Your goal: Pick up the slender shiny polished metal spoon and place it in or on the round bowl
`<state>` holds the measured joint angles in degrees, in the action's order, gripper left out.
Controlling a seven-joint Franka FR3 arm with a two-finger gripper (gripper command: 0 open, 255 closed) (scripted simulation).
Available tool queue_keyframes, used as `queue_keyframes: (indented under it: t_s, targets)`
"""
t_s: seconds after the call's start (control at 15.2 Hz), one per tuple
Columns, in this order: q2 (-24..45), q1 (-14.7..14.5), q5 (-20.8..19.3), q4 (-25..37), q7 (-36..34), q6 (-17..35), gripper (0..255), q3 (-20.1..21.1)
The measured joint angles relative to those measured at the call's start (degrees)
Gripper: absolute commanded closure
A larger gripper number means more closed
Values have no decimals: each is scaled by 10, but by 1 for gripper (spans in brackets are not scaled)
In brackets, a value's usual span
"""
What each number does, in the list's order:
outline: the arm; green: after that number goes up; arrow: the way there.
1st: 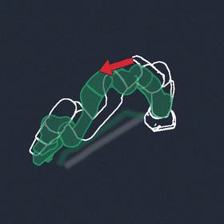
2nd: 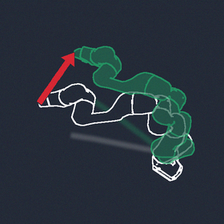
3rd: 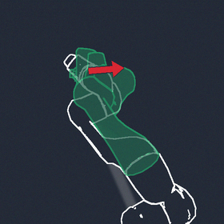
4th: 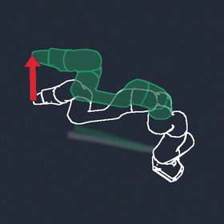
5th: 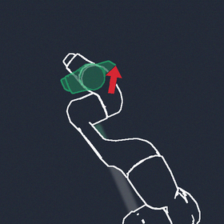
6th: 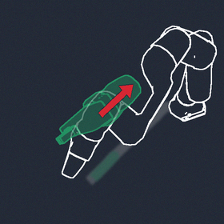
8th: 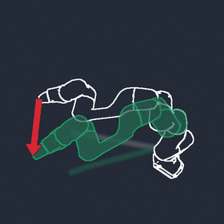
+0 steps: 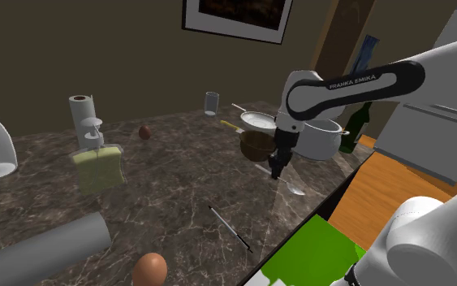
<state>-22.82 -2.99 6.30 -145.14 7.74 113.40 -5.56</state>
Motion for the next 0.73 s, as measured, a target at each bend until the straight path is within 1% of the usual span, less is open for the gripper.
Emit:
queue_keyframes:
  t_s: [0.73]
  targets:
    - [-30, 1, -4, 62, -14, -91, 255, 3]
